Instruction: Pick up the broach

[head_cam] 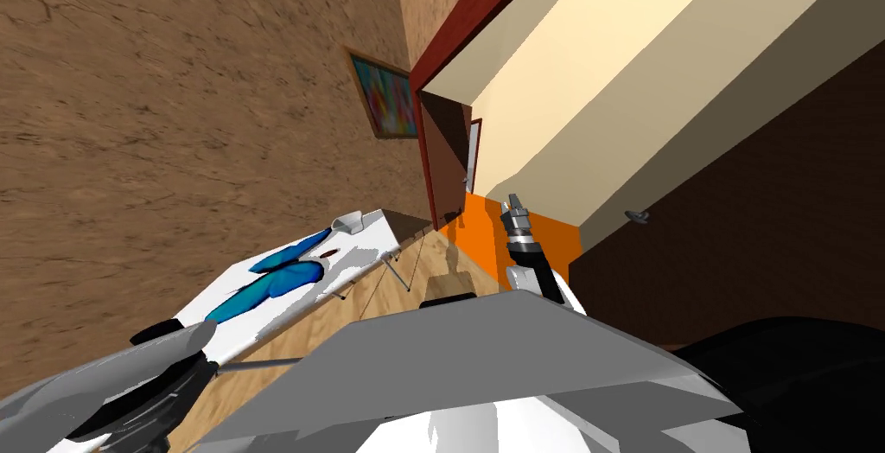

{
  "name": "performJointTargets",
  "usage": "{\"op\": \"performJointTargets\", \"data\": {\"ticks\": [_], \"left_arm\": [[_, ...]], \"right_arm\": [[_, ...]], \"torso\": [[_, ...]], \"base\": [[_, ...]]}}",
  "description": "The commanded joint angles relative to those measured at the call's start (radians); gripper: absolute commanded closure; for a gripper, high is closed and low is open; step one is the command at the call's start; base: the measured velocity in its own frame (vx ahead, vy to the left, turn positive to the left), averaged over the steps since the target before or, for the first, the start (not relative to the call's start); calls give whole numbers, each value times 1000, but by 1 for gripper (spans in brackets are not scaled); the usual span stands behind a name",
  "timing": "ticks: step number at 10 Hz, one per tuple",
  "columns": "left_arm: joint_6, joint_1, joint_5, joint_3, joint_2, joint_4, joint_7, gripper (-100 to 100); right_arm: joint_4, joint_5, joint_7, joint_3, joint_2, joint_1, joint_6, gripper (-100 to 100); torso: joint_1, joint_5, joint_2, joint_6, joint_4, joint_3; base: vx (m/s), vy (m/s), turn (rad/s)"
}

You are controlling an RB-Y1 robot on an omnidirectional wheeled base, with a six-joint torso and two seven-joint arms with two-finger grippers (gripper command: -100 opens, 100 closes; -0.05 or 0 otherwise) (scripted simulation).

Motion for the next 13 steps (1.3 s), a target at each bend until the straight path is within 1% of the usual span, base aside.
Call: {"op": "performJointTargets", "data": {"ticks": [1,2,3,4,5,6,8,9,11,12,13], "left_arm": [[36,3,20,11,27,3,11,-100],[63,-12,49,23,53,37,4,-100],[63,-12,49,23,53,37,4,-100],[87,-27,78,35,75,69,-3,-100],[106,-42,104,48,92,97,-11,-100],[106,-42,104,48,92,98,-11,-100],[132,-70,151,72,110,147,-27,-100],[140,-82,171,83,112,167,-35,-100],[150,-99,203,100,101,201,-48,-100],[154,-104,214,104,90,214,-54,-100],[158,-105,226,107,70,229,-60,-100]], "right_arm": [[0,0,0,0,0,0,0,0],[0,0,0,0,0,0,0,0],[0,0,0,0,0,0,0,0],[0,0,0,0,0,0,0,0],[0,0,0,0,0,0,0,0],[0,0,0,0,0,0,0,0],[0,0,0,0,0,0,0,0],[0,0,0,0,0,0,0,0],[0,0,0,0,0,0,0,0],[0,0,0,0,0,0,0,0],[0,0,0,0,0,0,0,0]], "torso": [[0,0,0,0,0,0],[1,0,2,-1,0,1],[3,1,2,0,0,1],[4,1,4,-1,1,2],[5,1,2,0,0,1],[6,2,-3,0,-1,-2],[5,1,0,0,0,0],[7,2,-2,0,-1,-1],[10,3,-6,0,-2,-4],[7,3,-5,-1,-2,-3],[6,2,-3,-1,-1,-2]], "base": [[156,-23,-97],[146,8,-150],[111,27,-98],[162,44,-179],[261,59,-258],[188,38,-105],[193,60,-196],[258,132,-252],[255,109,-217],[201,72,-81],[149,115,-62]]}}
